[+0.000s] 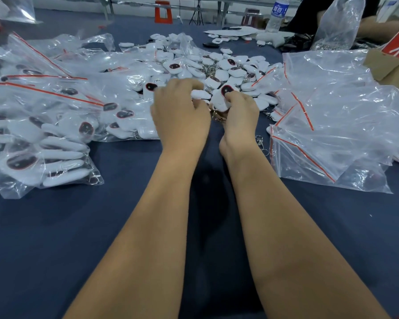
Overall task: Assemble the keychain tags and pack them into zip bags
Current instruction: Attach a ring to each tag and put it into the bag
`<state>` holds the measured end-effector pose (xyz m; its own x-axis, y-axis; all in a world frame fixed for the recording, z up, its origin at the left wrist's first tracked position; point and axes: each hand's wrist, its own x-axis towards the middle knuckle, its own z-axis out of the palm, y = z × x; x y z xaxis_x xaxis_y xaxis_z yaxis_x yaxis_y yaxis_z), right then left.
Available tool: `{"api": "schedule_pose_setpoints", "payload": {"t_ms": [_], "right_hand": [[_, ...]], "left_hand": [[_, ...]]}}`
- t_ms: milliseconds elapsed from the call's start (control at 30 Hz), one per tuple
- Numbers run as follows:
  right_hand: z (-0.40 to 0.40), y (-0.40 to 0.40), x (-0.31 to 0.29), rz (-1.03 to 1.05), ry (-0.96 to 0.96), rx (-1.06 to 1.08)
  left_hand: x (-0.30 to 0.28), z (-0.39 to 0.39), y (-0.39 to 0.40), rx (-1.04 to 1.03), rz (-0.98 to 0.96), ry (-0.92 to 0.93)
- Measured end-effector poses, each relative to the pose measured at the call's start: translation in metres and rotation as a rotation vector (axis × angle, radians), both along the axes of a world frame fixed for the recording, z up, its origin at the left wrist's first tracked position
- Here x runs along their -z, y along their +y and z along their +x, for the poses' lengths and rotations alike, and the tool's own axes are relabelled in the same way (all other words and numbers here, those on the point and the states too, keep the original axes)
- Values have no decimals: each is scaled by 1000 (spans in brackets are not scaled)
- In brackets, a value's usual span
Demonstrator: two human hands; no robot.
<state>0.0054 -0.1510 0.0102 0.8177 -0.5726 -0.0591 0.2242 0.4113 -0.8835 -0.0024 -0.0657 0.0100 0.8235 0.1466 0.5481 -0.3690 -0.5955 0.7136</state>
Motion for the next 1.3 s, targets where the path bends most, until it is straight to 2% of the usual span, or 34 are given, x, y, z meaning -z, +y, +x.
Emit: {"api": "schedule_pose_setpoints", "payload": {"t_ms": [67,133,233,433,500,567,633,733,800,867,967,1033,1133,1167,1233,1300], "right_hand": [[0,1,1,-85,-7,4],[0,2,2,-150,-56,3],[-2,4,0,-170,-112,-15],[-2,7,-5,-13,-111,-150],[-3,9,-5,12,-114,-193],[-3,12,-4,2,-113,-226],[-1,16,-1,-88,-73,-226],[0,20,4,-234,15,-149],[0,19,7,-310,35,-131],[0,20,9,-438,14,-208],[0,30,11,-850,84,-395],[0,35,12,-936,91,-421],[-4,26,8,-857,31,-268],[-3,20,7,-890,44,-188],[1,5,9,-1044,133,-93],[4,-3,11,-1235,236,-131]], "left_hand": [[2,5,8,-195,228,93],[5,7,13,-254,335,201],[7,10,18,-271,348,234],[9,11,20,-228,269,201],[8,10,21,-197,129,166],[5,8,20,-133,-112,140],[2,7,18,-88,-284,99],[-1,6,17,-68,-442,49],[-3,5,16,-70,-504,29],[-4,4,16,-84,-535,8],[-5,3,16,-80,-547,-23],[-5,2,16,-73,-532,-37],[-5,3,17,-81,-581,-69],[-5,4,17,-94,-618,-74],[-5,6,19,-145,-715,-75],[-5,10,22,-205,-840,-77]]}}
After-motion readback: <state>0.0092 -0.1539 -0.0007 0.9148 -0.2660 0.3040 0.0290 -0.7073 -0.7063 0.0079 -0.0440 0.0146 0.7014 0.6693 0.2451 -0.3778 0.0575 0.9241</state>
